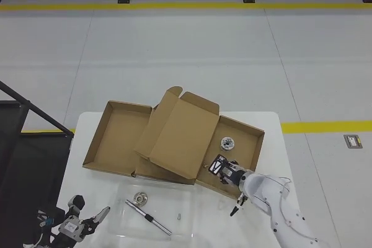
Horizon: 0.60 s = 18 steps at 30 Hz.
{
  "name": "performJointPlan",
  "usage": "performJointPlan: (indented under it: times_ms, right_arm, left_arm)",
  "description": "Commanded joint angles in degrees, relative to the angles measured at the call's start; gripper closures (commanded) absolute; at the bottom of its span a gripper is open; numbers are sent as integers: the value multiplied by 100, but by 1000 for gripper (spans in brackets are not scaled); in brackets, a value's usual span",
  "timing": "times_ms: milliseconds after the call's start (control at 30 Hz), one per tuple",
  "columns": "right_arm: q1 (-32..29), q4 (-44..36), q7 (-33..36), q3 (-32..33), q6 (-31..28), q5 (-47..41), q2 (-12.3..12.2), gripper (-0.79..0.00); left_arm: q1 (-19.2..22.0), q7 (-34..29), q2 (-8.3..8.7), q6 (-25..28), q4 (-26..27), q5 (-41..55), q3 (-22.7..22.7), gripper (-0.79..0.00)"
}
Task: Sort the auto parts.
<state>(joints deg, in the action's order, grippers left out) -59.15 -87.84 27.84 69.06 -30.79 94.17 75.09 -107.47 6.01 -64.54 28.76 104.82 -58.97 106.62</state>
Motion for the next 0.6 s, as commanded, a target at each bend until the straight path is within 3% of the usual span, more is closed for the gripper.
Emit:
performJointPlan:
  times_ms: [0,200,267,300,567]
  right_arm:
    - [-177,-460,-138,-25,-65,130,-24,-345]
    - [-558,-1470,-629,-484,-434,843,-75,-379]
    - [-561,-1602,-690,-762,-681,990,-70,-597]
    - [-549,-1635,-718,-910,-827,1041,-65,-760]
    - [-549,-1635,-718,-910,-827,1041,-65,-785]
  left_arm:
    - [0,0,0,0,0,0,0,-785]
    - [0,0,0,0,0,0,0,-785]
    - [0,0,0,0,0,0,0,-785]
    - [0,0,0,0,0,0,0,-785]
    - [0,0,0,0,0,0,0,-785]
